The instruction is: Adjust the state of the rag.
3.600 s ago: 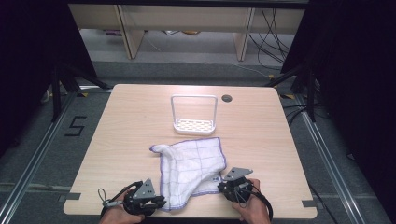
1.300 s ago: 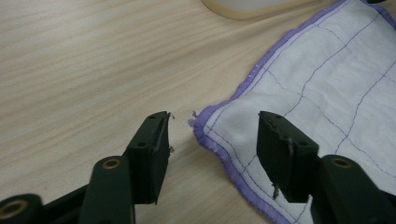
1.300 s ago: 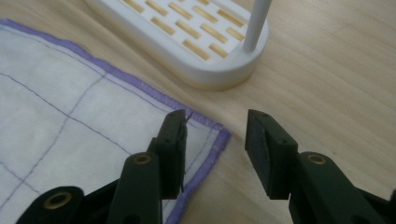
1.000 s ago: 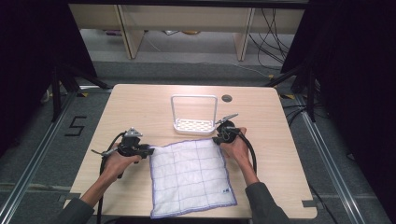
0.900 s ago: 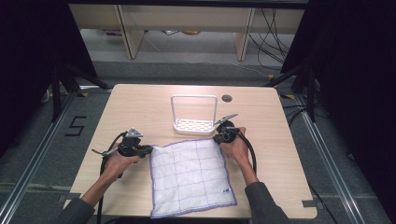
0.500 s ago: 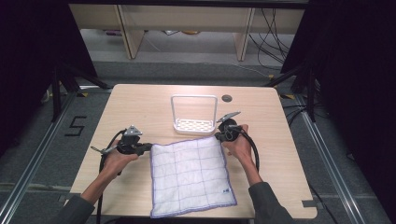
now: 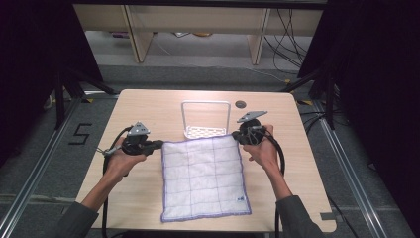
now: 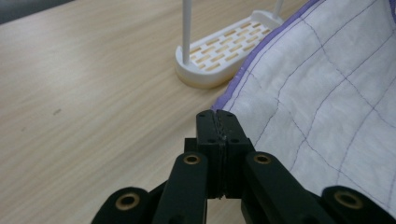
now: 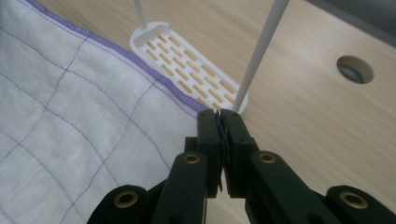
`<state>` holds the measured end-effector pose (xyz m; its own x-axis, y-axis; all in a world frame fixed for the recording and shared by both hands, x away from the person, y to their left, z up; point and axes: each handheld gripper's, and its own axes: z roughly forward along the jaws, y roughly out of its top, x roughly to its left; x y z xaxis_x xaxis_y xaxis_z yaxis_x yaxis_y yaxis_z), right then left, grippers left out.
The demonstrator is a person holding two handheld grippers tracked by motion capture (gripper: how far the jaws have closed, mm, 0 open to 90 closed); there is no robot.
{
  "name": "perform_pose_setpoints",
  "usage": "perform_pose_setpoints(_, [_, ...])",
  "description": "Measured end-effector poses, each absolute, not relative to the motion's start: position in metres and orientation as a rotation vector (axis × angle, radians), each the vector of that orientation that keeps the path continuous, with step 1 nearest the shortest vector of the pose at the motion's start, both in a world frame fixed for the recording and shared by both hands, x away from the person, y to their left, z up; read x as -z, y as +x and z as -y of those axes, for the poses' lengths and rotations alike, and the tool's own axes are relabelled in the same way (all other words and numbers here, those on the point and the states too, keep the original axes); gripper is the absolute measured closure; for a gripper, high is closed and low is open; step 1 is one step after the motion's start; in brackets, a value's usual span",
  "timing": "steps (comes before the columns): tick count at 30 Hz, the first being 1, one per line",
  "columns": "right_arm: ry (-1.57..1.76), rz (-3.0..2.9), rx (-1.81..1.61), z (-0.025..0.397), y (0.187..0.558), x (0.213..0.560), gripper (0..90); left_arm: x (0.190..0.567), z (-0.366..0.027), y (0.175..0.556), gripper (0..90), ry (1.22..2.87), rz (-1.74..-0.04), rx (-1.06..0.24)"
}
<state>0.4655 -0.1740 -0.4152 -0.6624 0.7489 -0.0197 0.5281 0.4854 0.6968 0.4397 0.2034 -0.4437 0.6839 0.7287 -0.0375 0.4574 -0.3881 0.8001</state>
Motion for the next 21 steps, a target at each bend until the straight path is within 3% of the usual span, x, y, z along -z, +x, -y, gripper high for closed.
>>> perform_pose_setpoints(9, [1.041, -2.354, -1.015, 0.192, 0.452, 0.389, 87.8, 0.420, -0.198, 0.435, 88.7, 1.986, -0.850, -0.428])
perform_pose_setpoints(21, [0.975, -2.361, -1.083, 0.215, 0.399, 0.408, 87.8, 0.436, -0.202, 0.382, 88.7, 2.021, -0.752, -0.342])
